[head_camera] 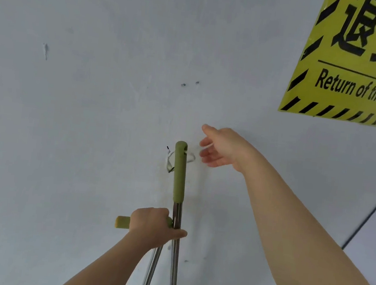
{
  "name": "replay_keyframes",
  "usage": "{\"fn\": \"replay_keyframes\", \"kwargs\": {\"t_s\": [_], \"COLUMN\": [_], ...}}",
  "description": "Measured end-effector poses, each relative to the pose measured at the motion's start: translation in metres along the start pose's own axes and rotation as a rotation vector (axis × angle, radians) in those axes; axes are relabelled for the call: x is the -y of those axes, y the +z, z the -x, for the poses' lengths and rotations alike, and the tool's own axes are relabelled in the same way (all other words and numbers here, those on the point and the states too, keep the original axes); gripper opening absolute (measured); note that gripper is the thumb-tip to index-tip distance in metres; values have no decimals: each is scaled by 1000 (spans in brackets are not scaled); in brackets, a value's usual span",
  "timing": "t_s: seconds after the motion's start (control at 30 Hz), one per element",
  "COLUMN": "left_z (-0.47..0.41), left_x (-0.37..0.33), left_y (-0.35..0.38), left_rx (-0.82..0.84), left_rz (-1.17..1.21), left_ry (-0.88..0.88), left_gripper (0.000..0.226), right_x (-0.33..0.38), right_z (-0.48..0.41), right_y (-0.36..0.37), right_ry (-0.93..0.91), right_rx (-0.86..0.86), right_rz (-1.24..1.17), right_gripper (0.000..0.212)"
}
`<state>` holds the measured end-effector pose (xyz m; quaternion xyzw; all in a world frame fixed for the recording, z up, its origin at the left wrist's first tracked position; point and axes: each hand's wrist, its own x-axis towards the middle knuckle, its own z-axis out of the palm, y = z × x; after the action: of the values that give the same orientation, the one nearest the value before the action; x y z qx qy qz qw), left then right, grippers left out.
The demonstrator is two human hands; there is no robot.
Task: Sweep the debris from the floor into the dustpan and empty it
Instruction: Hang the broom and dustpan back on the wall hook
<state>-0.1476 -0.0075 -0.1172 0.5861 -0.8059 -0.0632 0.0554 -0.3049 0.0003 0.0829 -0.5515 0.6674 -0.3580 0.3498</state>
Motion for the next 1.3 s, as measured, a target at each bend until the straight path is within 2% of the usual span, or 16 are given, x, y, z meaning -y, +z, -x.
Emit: {"fn": "replay_keyframes", "kwargs": {"t_s": [0.03,0.1,0.17,0.3,0.4,0.57,0.67,0.83,0.97,1.1,1.3], "left_z": [-1,-2,-3,-3,-1,2,3,1,-4,-11,-21], "left_x": [-1,-2,-3,-5,-3,2,6,12,21,29,31], "left_y": [-1,-4,-5,-11,-16,-21,-21,-22,-26,-33,-39], "left_rx": [-2,-9,-13,-14,-12,-8,6,14,-8,-19,-31], "left_rz": [-1,-2,-2,-14,-32,-59,-54,-69,-62,-58,-64], "left_ry": [-7,-23,-32,-45,-60,-67,-85,-99,-140,-169,-182], "left_gripper": [59,60,60,59,59,59,58,59,60,61,61], "right_x": [0,1,3,8,11,10,11,30,56,72,81], "right_z": [0,-2,-4,-5,-6,-11,-10,-14,-22,-29,-46], "right_y": [0,1,3,8,11,13,15,8,-5,-5,1], "right_ry": [70,107,64,22,17,-24,-72,-194,-327,-476,-694], "right_rx": [44,157,212,250,265,329,337,187,86,13,-393], "right_rz": [61,9,-97,-30,-137,-304,-339,-716,-769,-609,-83], "right_gripper": [53,64,58,31,13,28,28,26,30,29,19]}}
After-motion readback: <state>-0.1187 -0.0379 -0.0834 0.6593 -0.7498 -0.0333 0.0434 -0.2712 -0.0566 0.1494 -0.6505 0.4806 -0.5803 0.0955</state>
